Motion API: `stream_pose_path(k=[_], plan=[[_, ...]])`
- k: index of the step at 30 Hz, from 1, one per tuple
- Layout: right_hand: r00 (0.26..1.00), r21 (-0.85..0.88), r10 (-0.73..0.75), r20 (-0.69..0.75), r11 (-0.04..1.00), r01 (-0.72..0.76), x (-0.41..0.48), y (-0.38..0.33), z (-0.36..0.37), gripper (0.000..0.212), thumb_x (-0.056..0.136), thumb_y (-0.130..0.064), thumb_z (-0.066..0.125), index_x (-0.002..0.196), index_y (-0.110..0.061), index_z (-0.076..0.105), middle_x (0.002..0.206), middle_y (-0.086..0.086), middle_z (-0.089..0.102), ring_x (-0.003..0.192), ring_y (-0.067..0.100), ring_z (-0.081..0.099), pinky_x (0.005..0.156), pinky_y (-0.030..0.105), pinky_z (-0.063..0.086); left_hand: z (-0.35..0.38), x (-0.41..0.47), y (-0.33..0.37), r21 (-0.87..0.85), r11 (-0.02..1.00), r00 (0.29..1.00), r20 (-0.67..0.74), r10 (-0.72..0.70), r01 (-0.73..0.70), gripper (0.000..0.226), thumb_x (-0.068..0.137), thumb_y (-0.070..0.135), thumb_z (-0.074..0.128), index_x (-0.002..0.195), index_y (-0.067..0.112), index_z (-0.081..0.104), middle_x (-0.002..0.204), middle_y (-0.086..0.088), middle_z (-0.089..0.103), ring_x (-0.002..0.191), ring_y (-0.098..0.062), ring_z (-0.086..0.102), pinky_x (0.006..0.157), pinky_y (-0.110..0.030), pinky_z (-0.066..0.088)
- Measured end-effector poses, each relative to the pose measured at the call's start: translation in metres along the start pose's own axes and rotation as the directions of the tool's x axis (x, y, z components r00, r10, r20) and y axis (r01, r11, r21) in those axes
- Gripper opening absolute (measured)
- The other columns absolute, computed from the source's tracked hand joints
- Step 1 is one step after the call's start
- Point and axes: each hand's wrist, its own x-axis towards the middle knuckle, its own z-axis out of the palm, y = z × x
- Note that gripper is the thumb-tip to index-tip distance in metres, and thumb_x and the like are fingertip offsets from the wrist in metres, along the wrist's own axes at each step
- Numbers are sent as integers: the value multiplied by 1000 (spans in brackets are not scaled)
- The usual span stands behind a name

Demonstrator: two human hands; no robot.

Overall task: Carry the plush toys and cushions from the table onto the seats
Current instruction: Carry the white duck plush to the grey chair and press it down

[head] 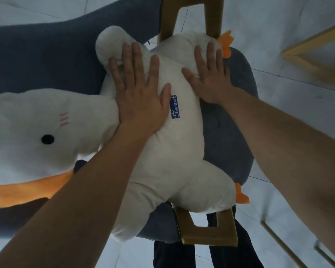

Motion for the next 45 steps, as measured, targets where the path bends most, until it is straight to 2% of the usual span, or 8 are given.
stream_pose_path(k=[3,10,16,22,31,36,41,45], plan=[[999,-61,4,-45,998,-6,-3,-8,-16,83,98,-74,19,163,-29,-6,171,12,-13,158,38,-9,125,62,0,-4,2,1,-11,1000,1000,19,-17,17,70,105,54,21,163,16,18,169,-25,6,157,-42,3,123,-62,-1],[925,357,-75,-374,908,218,-136,-76,17,79,103,-58,28,162,-8,14,169,25,-1,158,38,1,128,51,7,-85,-65,-9,17,999,998,-43,-46,47,65,104,39,36,162,13,20,169,-23,9,157,-39,5,119,-68,-4],[977,253,-167,-132,947,196,-159,-96,45,75,100,-65,27,163,-34,2,173,5,-5,159,30,-7,127,55,1,-90,-129,-54,97,995,991,134,27,-40,64,104,44,31,159,10,30,166,-27,22,156,-42,12,122,-55,-17],[972,189,-202,-121,956,223,-188,-90,19,88,97,-74,28,163,-28,-5,171,12,-16,158,34,-13,127,57,2,-138,-128,-54,-27,999,994,-112,18,-21,51,105,35,42,150,13,48,161,-24,35,154,-40,24,120,-69,6],[933,-111,-317,168,935,337,-203,-88,49,107,81,-91,23,158,-32,-24,166,16,-30,154,43,-22,123,65,1,-132,-134,-93,254,964,993,71,-98,77,59,106,41,34,159,15,28,168,-25,12,156,-42,6,116,-77,8],[940,13,-338,44,941,338,-233,-57,51,113,88,-83,33,161,-10,-11,169,21,-16,158,38,-10,127,55,7,-106,-177,-26,-37,999,999,32,26,-24,59,106,38,37,158,11,32,168,-25,15,157,-40,11,122,-67,9],[903,-14,-136,408,988,155,-261,5,69,102,93,-74,39,156,-29,-29,169,16,-21,159,35,-5,128,48,9,-49,-267,-13,-98,994,974,213,76,-56,60,104,35,50,158,12,35,167,-23,23,151,-44,27,118,-61,26],[893,1,-112,435,992,124,-259,5,60,103,91,-76,42,156,-35,-27,171,12,-15,159,34,-2,126,54,7,-53,-273,-11,-148,988,986,151,74,-51,59,103,31,48,157,10,37,165,-25,26,149,-46,31,120,-59,25]])
